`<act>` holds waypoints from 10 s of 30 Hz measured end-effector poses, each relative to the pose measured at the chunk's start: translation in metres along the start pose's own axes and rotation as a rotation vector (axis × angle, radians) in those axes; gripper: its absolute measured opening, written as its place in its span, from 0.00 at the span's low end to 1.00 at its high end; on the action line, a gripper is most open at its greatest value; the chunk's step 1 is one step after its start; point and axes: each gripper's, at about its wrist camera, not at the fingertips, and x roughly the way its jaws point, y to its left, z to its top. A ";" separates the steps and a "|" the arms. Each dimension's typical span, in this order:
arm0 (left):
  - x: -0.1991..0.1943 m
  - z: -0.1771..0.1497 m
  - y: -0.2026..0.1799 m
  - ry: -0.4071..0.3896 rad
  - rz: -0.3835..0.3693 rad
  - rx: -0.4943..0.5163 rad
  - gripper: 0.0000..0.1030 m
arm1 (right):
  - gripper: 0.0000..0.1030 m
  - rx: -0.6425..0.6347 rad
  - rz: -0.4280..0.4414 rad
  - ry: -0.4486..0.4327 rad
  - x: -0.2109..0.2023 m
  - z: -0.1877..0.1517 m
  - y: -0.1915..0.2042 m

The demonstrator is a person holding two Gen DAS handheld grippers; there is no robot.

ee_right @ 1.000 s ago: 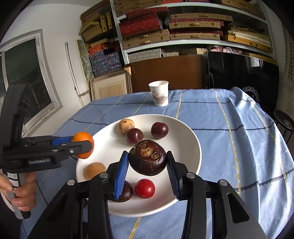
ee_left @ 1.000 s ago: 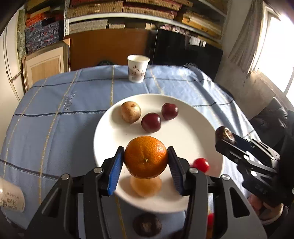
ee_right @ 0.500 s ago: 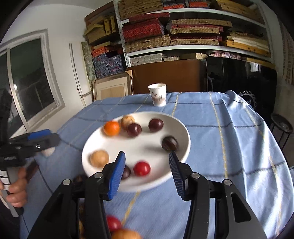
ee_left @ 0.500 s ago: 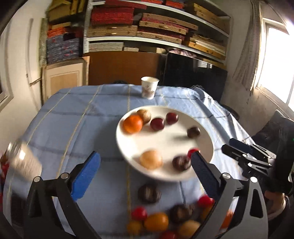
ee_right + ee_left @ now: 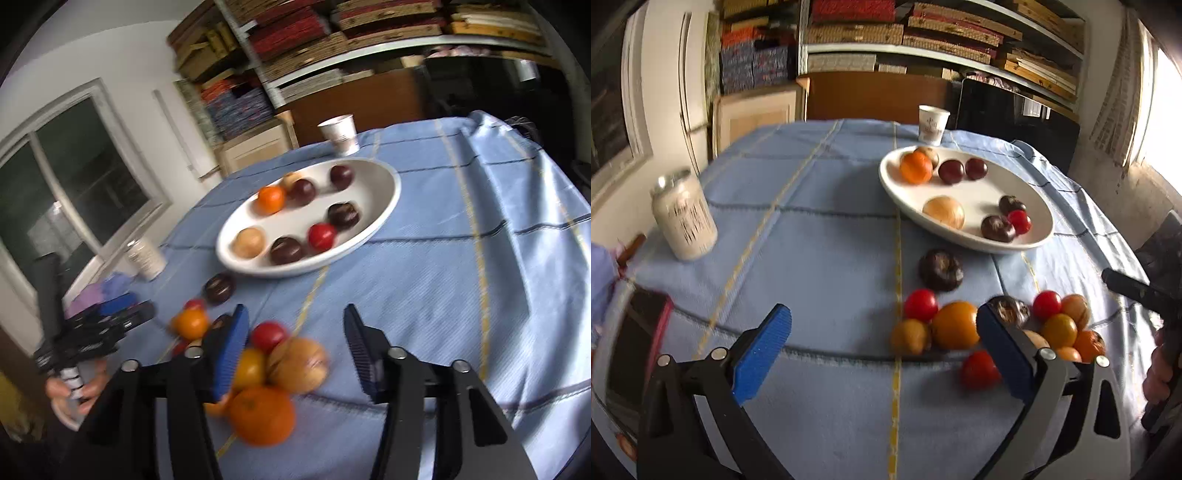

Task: Organize fruits
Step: 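Move both tools back to the remaining fruit pile, then grasp the red tomato with the left tool while the right tool holds a mandarin, then carry the tomato and mandarin over the plate and open both tools, then move both tools back toward the remaining fruit pile, then close the right tool on the large speckled tan fruit, then grasp the small tan round fruit with the left tool while the right tool lifts its fruit, then carry both fruits over the plate and open both tools to release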

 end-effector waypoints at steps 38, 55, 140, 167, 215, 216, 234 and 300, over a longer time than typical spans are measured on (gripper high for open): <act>0.001 -0.007 -0.001 0.009 -0.018 -0.002 0.95 | 0.44 -0.171 0.004 0.225 0.013 -0.037 0.026; 0.023 -0.026 -0.043 0.185 -0.207 0.246 0.40 | 0.44 -0.042 0.021 0.156 0.000 -0.027 0.005; 0.071 0.108 -0.035 -0.038 0.020 0.085 0.87 | 0.51 -0.080 -0.182 -0.131 0.054 0.085 0.012; 0.047 0.055 0.047 0.081 0.055 -0.147 0.95 | 0.73 -0.233 -0.197 0.076 0.012 -0.001 0.007; 0.010 0.020 0.009 0.017 0.071 0.061 0.95 | 0.84 -0.340 -0.331 0.225 0.053 -0.018 0.025; 0.009 0.020 0.010 0.017 0.070 0.056 0.95 | 0.82 -0.345 -0.331 0.225 0.053 -0.018 0.026; 0.016 0.019 0.019 0.092 -0.012 0.046 0.95 | 0.43 -0.250 -0.262 0.151 0.032 -0.007 0.019; 0.127 0.133 -0.046 0.094 -0.089 0.112 0.28 | 0.43 -0.042 -0.292 -0.019 0.098 0.102 -0.012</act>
